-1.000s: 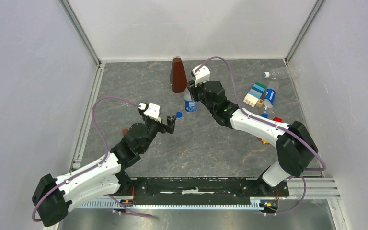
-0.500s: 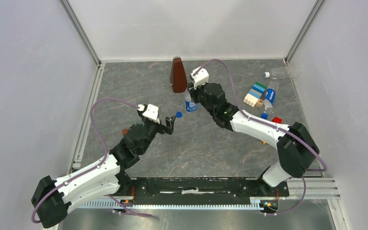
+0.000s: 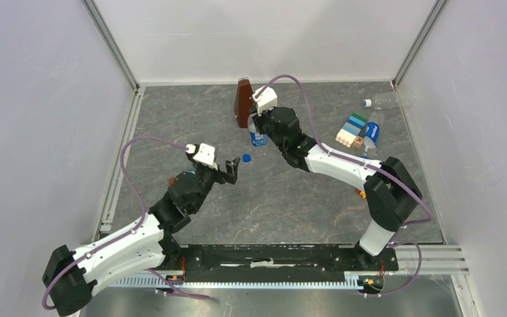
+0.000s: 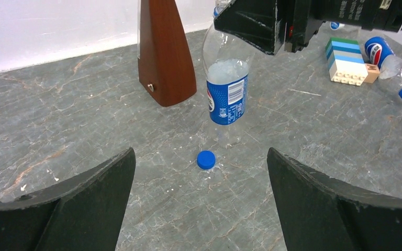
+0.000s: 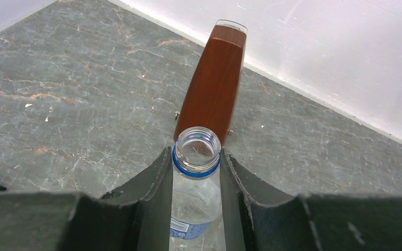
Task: Unscrew the bottle caps
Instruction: Place the plastic bottle at the center of the board, then pick up the plastic bottle at the center of the board.
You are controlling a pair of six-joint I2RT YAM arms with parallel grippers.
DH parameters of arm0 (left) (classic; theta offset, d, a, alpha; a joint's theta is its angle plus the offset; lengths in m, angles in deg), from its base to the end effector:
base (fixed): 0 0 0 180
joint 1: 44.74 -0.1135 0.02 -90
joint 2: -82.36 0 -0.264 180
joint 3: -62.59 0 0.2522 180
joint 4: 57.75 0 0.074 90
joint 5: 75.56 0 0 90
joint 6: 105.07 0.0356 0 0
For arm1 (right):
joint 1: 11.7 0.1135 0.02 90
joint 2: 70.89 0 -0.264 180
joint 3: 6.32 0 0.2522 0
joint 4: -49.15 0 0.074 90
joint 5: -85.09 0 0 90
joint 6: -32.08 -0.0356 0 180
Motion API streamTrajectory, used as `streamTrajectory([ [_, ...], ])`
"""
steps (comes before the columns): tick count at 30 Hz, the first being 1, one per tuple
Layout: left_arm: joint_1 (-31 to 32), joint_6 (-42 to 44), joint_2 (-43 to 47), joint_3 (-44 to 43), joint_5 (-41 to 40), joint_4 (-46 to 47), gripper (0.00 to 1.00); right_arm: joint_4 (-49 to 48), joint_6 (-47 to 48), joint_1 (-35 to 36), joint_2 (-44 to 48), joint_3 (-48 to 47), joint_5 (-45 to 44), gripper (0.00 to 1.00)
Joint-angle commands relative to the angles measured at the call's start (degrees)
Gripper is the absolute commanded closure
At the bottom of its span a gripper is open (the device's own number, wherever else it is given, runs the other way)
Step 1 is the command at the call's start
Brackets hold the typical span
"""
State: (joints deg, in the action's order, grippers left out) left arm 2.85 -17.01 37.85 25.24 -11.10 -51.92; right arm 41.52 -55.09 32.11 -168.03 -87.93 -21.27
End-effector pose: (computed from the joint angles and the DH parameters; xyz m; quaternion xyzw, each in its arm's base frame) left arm 0.1382 -0.1285 0.2647 0.1282 0.7029 -0.1419 0.6851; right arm 0.2977 0.2717 0.2931 -0.2097 0.7225 0.1270 0.6465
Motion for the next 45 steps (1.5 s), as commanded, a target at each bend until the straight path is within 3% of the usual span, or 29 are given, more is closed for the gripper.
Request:
streamTrajectory([
  [1, -0.53, 0.17, 1.65, 0.45, -2.64, 1.63, 0.0, -4.37, -1.32, 0.12, -1.49, -1.32, 2.71, 0.76],
  [8, -0.75, 0.02, 1.71, 1.01, -2.76, 2.02, 0.0, -6.67, -1.61, 0.18, -1.87, 0.35, 3.1, 0.73],
  [34, -1.1, -0.97, 1.11, 1.62, -1.42, 1.63, 0.0, -4.5, -1.43, 0.1, 0.9, 0.84, 3.72, 0.29],
  [45, -1.28, -1.14, 0.76, 1.8, -1.49, 1.59, 0.0, -2.79, -0.79, 0.13, 4.15, 1.65, 5.7, 0.21],
])
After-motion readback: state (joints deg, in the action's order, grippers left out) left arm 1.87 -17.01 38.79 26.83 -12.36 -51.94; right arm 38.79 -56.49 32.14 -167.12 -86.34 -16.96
